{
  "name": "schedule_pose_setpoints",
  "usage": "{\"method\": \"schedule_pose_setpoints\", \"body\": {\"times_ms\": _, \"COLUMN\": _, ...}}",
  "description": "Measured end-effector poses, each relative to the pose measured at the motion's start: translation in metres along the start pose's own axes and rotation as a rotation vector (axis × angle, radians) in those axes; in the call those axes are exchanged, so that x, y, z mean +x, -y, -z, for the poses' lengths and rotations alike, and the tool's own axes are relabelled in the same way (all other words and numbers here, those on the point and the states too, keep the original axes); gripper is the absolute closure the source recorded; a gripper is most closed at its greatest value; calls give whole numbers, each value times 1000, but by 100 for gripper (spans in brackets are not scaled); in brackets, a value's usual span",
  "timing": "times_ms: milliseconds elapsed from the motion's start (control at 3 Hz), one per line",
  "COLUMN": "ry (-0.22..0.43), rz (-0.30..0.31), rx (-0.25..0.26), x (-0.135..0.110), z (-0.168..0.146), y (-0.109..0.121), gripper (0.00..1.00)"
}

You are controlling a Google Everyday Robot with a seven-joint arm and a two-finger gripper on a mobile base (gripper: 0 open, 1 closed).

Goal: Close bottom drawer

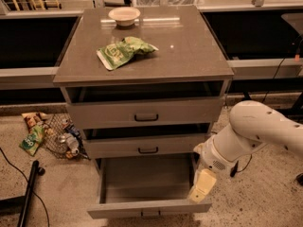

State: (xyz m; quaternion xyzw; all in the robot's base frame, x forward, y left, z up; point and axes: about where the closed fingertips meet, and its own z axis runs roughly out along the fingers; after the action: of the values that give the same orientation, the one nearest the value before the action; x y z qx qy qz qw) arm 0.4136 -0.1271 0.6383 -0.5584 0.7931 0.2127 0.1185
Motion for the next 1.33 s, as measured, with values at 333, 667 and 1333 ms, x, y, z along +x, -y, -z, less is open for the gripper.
{"method": "schedule_pose_setpoints", "body": {"times_ms": 333, "ry": -30, "rz": -6, "rx": 18, "x": 15, "z": -35, "y": 15, "gripper": 0}}
{"method": "schedule_pose_setpoints", "body": {"times_ms": 667, "ry": -40, "rz": 8, "rx": 43, "x": 43, "z": -96, "y": 36, "gripper": 0}}
{"method": "schedule_pose_setpoints", "body": {"times_ms": 1333, "ry": 43, "rz": 45, "rx": -9, "x": 81, "z": -199, "y": 62, "gripper": 0}}
